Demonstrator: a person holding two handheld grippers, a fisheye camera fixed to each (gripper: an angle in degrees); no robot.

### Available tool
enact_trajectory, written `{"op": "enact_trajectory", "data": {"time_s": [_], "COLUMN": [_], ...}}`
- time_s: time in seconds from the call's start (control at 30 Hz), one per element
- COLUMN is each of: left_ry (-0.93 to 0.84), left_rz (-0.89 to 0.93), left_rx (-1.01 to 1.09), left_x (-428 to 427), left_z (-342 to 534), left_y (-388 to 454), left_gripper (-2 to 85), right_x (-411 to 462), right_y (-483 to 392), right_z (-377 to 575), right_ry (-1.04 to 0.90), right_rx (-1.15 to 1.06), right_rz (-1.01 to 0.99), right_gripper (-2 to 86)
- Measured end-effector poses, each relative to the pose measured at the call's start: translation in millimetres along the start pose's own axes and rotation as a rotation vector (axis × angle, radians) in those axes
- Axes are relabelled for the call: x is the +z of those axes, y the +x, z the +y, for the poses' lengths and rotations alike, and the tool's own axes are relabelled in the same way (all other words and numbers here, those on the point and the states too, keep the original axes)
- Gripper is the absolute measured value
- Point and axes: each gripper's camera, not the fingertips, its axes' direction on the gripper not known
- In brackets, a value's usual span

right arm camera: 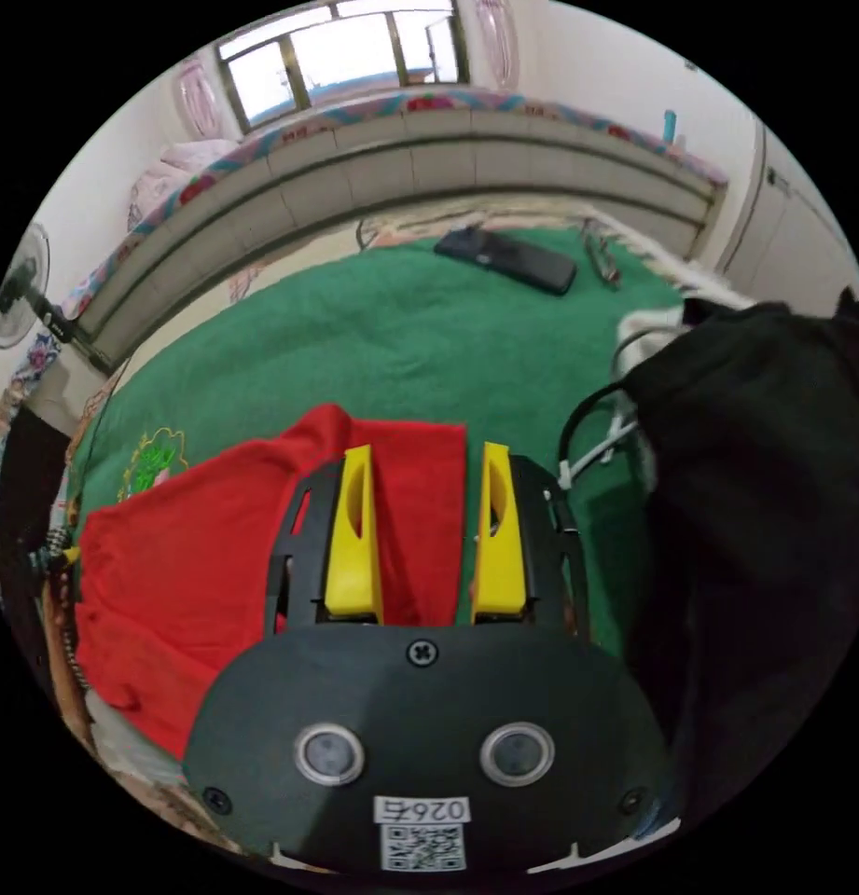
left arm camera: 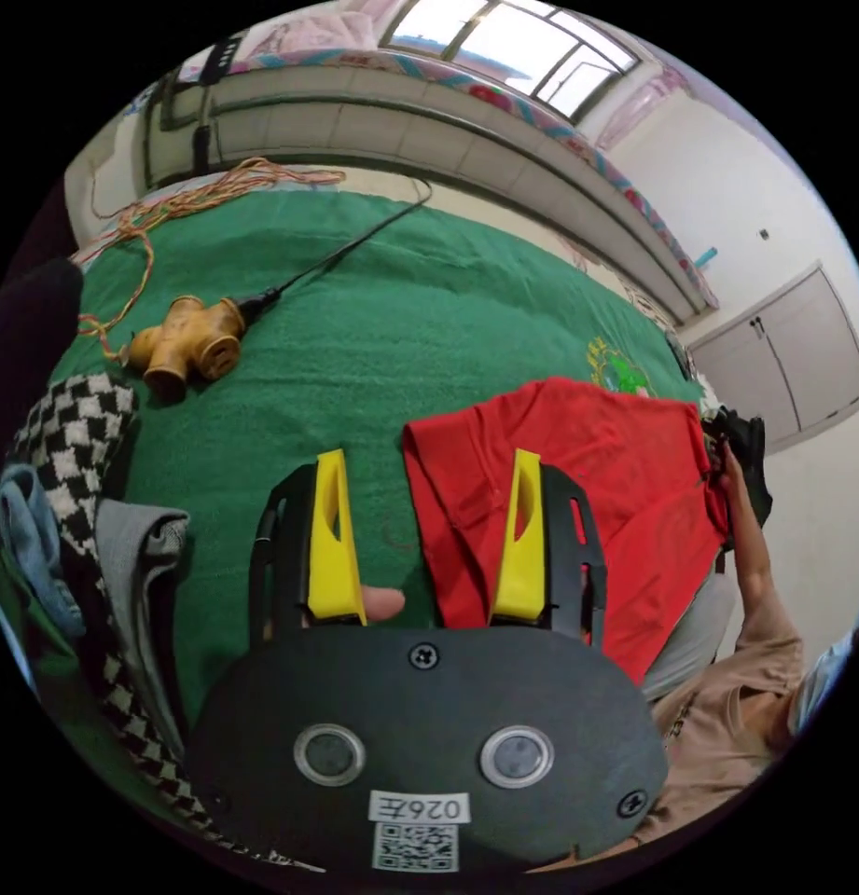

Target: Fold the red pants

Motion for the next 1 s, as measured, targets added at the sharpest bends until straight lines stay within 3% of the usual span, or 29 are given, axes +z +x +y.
{"op": "enact_trajectory", "data": {"time_s": [0.1, 0.17, 0.23, 0.3, 0.37, 0.57, 0.7, 0.83, 0.93, 1.0], "left_ry": [-0.023, -0.041, -0.036, -0.019, -0.016, 0.082, 0.071, 0.035, -0.035, -0.053], "left_rz": [-0.019, -0.188, -0.231, -0.242, -0.127, -0.027, -0.128, -0.201, -0.182, -0.308], "left_rx": [0.058, 0.080, 0.102, 0.141, 0.159, 0.139, 0.165, 0.141, 0.086, -0.014], "left_x": [13, 22, 24, 25, 20, -36, -59, -59, -29, -18], "left_z": [-3, -6, -7, -7, -9, -22, -45, -80, -104, -108], "left_y": [22, 37, 48, 60, 64, 47, 54, 51, 42, 39], "left_gripper": [19.2, 15.9, 12.7, 6.7, 3.2, 1.8, 1.7, 2.3, 2.6, 0.9], "right_x": [11, 13, 15, 17, 13, -62, -105, -91, -46, -11], "right_y": [-5, -10, -15, -21, -26, -51, -67, -79, -88, -87], "right_z": [3, 1, -1, -4, -3, 15, 16, -2, -26, -43], "right_ry": [0.052, 0.050, 0.045, 0.012, 0.016, 0.227, 0.293, 0.248, 0.195, 0.110], "right_rx": [0.032, 0.021, -0.004, -0.024, -0.019, -0.079, -0.142, -0.157, -0.144, -0.063], "right_rz": [0.057, 0.078, 0.088, 0.018, 0.021, 0.074, 0.012, -0.007, 0.091, 0.179], "right_gripper": [10.4, 9.0, 4.5, -0.1, -0.9, -1.3, -1.3, -1.2, -0.5, 1.3]}}
